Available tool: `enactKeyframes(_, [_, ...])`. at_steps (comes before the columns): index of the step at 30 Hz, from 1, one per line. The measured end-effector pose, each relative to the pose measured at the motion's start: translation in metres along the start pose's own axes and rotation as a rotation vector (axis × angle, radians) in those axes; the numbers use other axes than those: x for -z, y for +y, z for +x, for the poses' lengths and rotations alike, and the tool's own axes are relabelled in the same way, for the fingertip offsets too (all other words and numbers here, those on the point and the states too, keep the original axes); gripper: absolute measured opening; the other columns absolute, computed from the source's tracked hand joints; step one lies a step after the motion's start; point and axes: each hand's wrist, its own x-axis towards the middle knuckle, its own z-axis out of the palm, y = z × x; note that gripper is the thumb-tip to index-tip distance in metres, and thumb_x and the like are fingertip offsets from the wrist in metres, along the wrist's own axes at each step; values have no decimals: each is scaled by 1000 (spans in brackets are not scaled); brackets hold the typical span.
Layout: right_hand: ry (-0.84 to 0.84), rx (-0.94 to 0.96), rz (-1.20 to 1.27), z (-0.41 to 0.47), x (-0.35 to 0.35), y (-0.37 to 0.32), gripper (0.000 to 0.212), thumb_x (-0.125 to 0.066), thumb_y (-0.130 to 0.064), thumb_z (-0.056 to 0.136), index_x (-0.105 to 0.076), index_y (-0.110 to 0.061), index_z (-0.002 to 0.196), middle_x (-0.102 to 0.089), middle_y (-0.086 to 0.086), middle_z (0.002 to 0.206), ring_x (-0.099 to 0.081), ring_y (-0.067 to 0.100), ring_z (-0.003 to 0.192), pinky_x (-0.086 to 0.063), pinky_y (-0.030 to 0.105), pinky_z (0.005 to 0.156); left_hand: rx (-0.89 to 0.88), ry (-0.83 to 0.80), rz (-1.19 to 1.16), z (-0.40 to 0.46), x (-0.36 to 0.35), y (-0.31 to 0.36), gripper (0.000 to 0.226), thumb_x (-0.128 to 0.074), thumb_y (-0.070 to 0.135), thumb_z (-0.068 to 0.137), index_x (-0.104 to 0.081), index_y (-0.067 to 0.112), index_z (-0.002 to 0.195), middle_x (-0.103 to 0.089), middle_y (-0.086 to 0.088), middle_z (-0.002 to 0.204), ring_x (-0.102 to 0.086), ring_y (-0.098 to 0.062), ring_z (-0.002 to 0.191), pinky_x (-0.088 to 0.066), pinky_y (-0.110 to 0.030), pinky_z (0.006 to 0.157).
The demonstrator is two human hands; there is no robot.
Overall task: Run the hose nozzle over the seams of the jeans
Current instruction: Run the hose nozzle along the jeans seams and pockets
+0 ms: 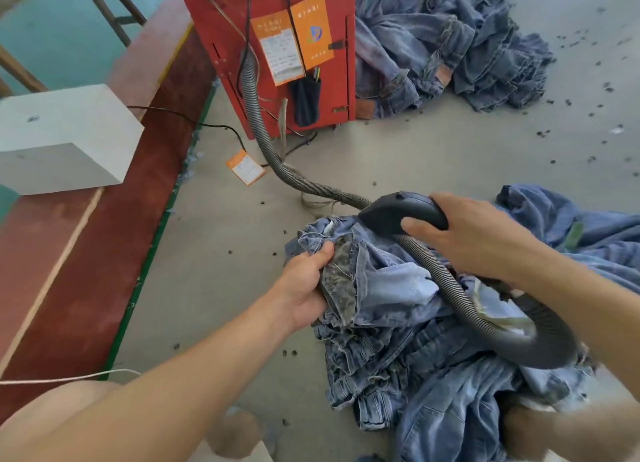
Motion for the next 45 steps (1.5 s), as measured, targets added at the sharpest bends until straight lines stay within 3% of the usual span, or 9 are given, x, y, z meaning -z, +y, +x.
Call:
enactKeyframes(3, [-87,21,34,-14,-1,-2,34,-52,-69,91,-53,-36,82,-64,-11,58,-60,4,49,-37,17,40,22,-55,-16,-2,-3,-2,37,-46,26,110,-64,2,132,-72,-20,125,-73,-32,108,-63,-41,77])
enactKeyframes(14, [-161,-8,46,-19,-4,-3,32,-53,-68,91,-55,-36,88,-65,-10,60,-60,3,48,-38,19,41,28,-38,1,-3,-8,-2,40,-42,27,111,-62,3,135,-71,-20,127,-71,-33,114,-59,-43,85])
enactKeyframes(21, [37,-145,114,11,-1,3,30,-56,-55,99,-58,-25,98,-63,-2,61,-60,10,42,-41,26,45,18,-59,25,-9,-11,-6,35,-46,24,110,-65,2,130,-73,-19,122,-75,-30,103,-64,-42,75])
enactKeyframes(27, [-204,107,-38,-26,-8,-2,32,-48,-73,87,-50,-41,89,-63,-9,68,-60,-3,61,-40,18,47,25,32,-21,-2,-9,5,41,-42,27,111,-61,0,136,-70,-22,127,-69,-34,116,-63,-42,80])
enactKeyframes(32, [-7,-21,-35,-5,-18,-6,34,-54,-58,99,-53,-25,105,-62,-4,78,-59,13,66,-40,31,54,44,32,60,1,-6,7,37,-43,26,111,-67,1,124,-73,-20,121,-74,-31,107,-62,-40,80])
enactKeyframes(36, [18,17,-1,-14,-3,7,33,-50,-69,89,-50,-35,89,-60,-7,67,-59,6,53,-34,27,47,124,-29,114,-4,-4,13,38,-57,32,105,-68,4,128,-73,-19,123,-71,-31,113,-60,-43,89])
enactKeyframes(39, [71,11,2,-15,4,14,35,-49,-71,88,-47,-36,84,-59,-8,60,-58,5,51,-35,28,45,92,-111,271,-10,1,24,38,-74,8,91,-67,-2,127,-73,-22,119,-75,-31,102,-63,-43,84])
enactKeyframes(43, [52,2,-6,-11,9,19,36,-49,-72,86,-50,-37,86,-62,-6,60,-59,8,48,-39,28,46,17,-139,266,-9,7,28,26,-56,-16,94,-70,-5,112,-76,-21,107,-76,-29,91,-64,-40,77])
enactKeyframes(45, [-36,61,-16,-18,7,14,32,-49,-74,85,-49,-42,87,-64,-25,73,-62,-1,57,-38,23,46,-6,-195,229,-10,7,28,30,-49,-16,97,-69,-4,114,-75,-21,111,-76,-29,95,-63,-40,81])
